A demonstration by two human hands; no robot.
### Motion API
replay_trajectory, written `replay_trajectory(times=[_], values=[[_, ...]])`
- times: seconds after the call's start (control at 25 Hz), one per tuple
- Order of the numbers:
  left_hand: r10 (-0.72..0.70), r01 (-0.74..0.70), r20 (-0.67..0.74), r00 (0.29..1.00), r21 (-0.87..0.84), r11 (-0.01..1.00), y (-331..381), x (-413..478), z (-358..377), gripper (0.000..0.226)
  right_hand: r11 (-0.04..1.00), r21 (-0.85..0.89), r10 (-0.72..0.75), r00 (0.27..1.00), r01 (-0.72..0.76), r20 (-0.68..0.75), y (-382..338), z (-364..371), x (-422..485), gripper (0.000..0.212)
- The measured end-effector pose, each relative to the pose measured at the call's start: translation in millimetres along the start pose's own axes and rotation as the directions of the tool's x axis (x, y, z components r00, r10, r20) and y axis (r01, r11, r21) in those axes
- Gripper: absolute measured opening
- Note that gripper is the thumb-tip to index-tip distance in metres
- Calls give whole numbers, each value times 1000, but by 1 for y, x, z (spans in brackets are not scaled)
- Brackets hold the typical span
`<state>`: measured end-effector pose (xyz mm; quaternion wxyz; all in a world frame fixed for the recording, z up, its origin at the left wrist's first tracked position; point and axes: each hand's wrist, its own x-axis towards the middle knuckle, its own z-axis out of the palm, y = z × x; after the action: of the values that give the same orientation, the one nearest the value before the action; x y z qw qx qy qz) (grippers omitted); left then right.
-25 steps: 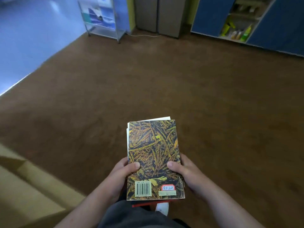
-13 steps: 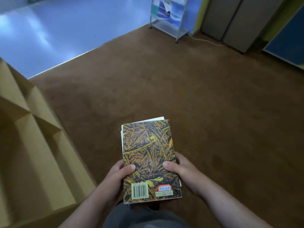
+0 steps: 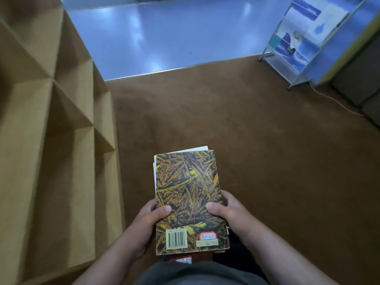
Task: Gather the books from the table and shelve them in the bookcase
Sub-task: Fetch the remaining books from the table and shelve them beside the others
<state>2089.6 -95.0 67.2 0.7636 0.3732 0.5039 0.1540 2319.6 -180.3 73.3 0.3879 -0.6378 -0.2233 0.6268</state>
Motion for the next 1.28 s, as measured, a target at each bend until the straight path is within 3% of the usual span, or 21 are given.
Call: replay_trajectory(times=[0.12, 0.24, 0.36, 0.44, 0.68, 0.84, 0.96, 1.04, 1.12, 1.2, 1.28], values=[[31, -41, -118, 993, -85, 996, 16, 16, 5, 65, 997, -75, 16, 992, -6, 124, -34, -11, 40, 86], [51, -94, -244, 968, -169, 981, 33, 34, 18, 60, 983, -184, 35, 967, 12, 253, -76, -23, 85, 70], [44, -130, -338, 940, -234, 964, 48, 50, 32, 78, 964, -264, 63, 931, 37, 359, -110, -37, 123, 88], [33, -159, -398, 917, -288, 944, 58, 60, 42, 84, 954, -295, 86, 900, 48, 427, -133, -43, 146, 89], [44, -287, -538, 842, -377, 881, 77, 73, 58, 73, 921, -378, 156, 795, 98, 587, -179, -35, 200, 113], [18, -382, -638, 770, -439, 813, 85, 75, 46, 61, 879, -460, 242, 710, 129, 661, -200, 3, 230, 121], [3, -468, -716, 699, -453, 759, 87, 77, 20, 74, 834, -526, 294, 670, 170, 682, -210, 44, 256, 124], [-9, -496, -747, 664, -450, 743, 90, 80, -2, 73, 791, -572, 314, 661, 214, 682, -217, 73, 272, 133], [-41, -518, -778, 627, -457, 723, 93, 81, -25, 68, 759, -604, 345, 636, 244, 691, -226, 106, 287, 126], [-80, -528, -785, 615, -485, 697, 99, 80, -46, 63, 734, -621, 371, 603, 275, 706, -236, 140, 299, 112], [-98, -524, -780, 618, -502, 688, 105, 77, -60, 79, 719, -633, 387, 591, 288, 708, -243, 167, 311, 121]])
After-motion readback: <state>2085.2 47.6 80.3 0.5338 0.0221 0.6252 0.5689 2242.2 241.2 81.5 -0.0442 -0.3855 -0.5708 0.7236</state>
